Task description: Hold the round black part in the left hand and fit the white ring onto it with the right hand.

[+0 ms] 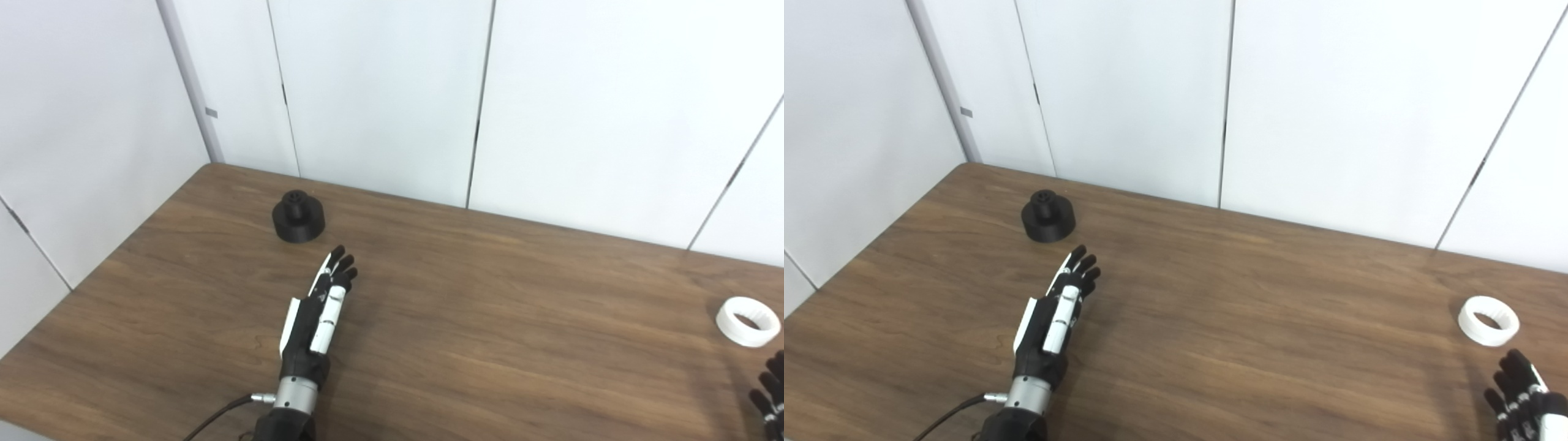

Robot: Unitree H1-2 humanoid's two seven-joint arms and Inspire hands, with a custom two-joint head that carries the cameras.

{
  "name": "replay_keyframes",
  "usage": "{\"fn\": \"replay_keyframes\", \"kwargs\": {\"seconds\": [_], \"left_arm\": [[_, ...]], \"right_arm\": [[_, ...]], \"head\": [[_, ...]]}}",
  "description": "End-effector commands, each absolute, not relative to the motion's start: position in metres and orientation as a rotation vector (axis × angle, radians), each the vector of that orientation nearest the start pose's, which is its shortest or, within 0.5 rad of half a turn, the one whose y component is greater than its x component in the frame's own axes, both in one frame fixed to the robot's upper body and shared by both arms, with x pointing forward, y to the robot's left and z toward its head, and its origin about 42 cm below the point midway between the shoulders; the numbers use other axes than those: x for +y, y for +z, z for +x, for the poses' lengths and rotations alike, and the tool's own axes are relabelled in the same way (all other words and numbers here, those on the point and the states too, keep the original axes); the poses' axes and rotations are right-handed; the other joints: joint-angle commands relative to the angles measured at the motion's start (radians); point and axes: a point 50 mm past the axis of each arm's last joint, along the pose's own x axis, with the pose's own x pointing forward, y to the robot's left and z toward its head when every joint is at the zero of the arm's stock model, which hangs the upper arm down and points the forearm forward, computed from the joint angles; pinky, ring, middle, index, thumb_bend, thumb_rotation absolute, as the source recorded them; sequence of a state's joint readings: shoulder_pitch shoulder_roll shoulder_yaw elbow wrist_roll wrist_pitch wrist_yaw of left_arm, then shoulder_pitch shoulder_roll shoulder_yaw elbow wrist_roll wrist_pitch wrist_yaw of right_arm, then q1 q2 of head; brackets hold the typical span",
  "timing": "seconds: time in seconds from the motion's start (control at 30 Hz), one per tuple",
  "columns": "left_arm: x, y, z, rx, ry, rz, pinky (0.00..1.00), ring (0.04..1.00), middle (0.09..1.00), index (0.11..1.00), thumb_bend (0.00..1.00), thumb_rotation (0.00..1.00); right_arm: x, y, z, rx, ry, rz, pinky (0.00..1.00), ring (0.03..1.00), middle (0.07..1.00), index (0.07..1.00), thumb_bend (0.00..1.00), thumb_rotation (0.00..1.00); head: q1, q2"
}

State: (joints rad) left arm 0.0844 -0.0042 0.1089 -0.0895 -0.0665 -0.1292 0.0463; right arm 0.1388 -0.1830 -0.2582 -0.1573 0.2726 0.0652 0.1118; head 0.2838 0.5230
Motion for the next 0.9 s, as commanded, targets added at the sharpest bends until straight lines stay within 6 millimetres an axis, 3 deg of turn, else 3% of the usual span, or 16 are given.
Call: {"fn": "replay_keyframes", "kwargs": {"seconds": [0.0,0.17,0.4,0.6,0.73,0.87], "left_arm": [[0.246,0.105,0.257,-0.139,0.181,-0.015,0.96,0.916,0.931,0.966,0.55,0.73],[0.25,0.118,0.255,-0.154,0.233,0.125,0.86,0.901,0.907,0.932,0.62,0.56],[0.278,0.163,0.258,-0.21,0.301,0.33,0.86,0.897,0.906,0.934,0.8,0.35],[0.333,0.218,0.269,-0.232,0.435,0.618,0.86,0.915,0.921,0.91,0.89,0.29],[0.356,0.239,0.278,-0.214,0.471,0.729,0.73,0.846,0.891,0.902,0.91,0.24],[0.371,0.251,0.287,-0.19,0.474,0.805,0.8,0.894,0.919,0.889,0.95,0.24]], "right_arm": [[-0.338,0.134,0.237,-0.1,-0.135,0.051,0.96,0.965,0.951,0.927,0.68,0.94],[-0.338,0.136,0.236,-0.099,-0.133,0.051,0.97,0.974,0.958,0.93,0.7,0.94],[-0.336,0.14,0.237,-0.1,-0.14,0.04,1.0,0.984,0.963,0.931,0.69,0.97],[-0.33,0.142,0.238,-0.103,-0.129,0.048,1.0,0.999,0.975,0.946,0.69,0.97],[-0.328,0.146,0.238,-0.104,-0.126,0.05,1.0,1.0,0.99,0.97,0.68,0.97],[-0.326,0.148,0.237,-0.106,-0.125,0.042,1.0,1.0,0.993,0.972,0.66,0.99]], "head": [[0.003,0.003],[0.015,0.015],[0.014,0.036],[0.012,0.049],[0.014,0.053],[0.015,0.057]]}}
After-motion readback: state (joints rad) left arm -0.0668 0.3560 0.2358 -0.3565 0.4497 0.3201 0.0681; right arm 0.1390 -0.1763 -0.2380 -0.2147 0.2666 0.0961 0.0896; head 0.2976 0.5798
